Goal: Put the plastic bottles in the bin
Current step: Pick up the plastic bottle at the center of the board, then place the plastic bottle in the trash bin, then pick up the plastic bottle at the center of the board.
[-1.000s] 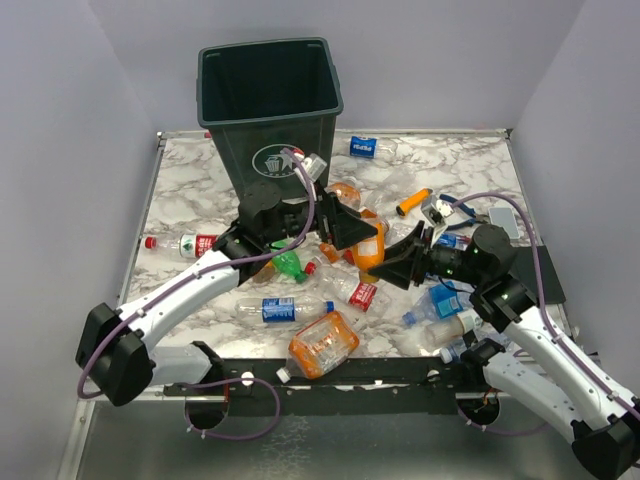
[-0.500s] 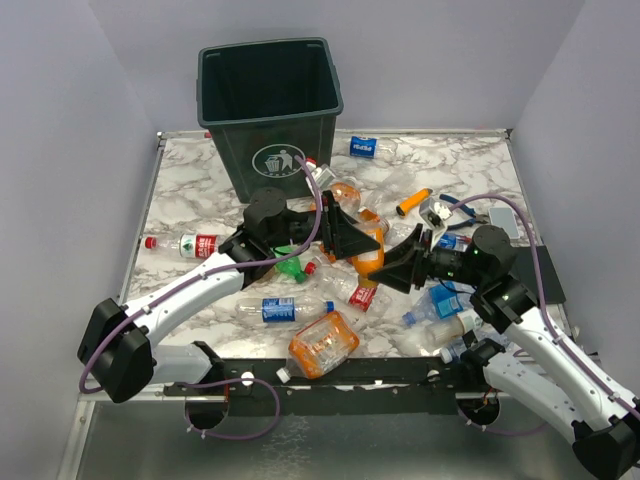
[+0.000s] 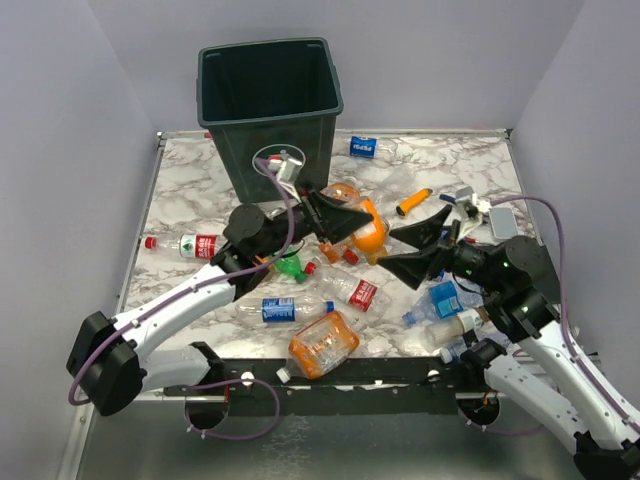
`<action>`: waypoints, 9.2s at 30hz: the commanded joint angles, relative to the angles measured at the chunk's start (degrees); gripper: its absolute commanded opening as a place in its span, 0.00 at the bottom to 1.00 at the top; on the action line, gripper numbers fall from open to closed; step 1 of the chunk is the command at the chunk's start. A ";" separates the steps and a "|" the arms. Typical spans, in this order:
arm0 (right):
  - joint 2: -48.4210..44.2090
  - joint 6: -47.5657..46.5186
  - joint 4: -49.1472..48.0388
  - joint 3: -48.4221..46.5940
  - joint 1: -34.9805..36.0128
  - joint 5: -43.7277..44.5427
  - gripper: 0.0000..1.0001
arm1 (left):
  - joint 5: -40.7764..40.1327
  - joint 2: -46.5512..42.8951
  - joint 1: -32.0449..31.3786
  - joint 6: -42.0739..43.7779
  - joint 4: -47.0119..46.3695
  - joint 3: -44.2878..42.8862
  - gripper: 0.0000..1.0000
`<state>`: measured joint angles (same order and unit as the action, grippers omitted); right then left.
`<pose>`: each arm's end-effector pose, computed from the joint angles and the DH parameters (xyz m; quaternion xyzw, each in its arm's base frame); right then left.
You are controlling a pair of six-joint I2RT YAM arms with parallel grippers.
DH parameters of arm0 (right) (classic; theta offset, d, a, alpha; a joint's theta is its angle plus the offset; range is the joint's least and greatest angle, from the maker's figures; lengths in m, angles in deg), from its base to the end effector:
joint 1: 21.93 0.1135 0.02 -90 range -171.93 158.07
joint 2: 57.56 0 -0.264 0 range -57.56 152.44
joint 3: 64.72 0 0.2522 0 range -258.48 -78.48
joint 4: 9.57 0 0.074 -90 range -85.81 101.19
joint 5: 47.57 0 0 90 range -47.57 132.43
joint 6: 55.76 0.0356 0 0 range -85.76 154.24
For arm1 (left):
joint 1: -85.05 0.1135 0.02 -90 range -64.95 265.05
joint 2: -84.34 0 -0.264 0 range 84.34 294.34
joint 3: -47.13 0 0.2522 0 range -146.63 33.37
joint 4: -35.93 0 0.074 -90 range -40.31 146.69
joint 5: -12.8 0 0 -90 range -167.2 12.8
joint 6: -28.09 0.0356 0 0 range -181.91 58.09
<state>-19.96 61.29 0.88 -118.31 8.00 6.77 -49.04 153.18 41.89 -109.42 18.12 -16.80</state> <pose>0.1246 0.0957 0.3540 -0.2427 0.6339 0.5171 0.5214 0.1918 -0.2029 0.3616 0.1672 0.6113 -0.6461 0.4254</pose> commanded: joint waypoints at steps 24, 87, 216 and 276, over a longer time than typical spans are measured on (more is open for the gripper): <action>15.57 20.63 -38.82 -0.82 4.47 10.64 0.92 | -45.59 -3.34 -4.75 -23.21 -41.73 16.44 0.00; 33.57 -9.57 59.39 -58.32 7.54 18.00 0.01 | -26.11 -5.70 -20.14 91.77 61.81 -21.18 0.99; 22.81 44.88 13.74 6.24 -24.67 47.77 0.99 | -52.07 -6.09 -3.05 20.88 38.26 1.15 0.99; 11.38 -11.11 10.39 -9.89 -6.31 14.49 0.44 | -43.00 -19.42 -2.99 24.81 8.44 11.43 0.99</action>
<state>-7.09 62.97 4.49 -126.79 -4.61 28.91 -102.13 139.17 38.85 -86.66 43.26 -7.80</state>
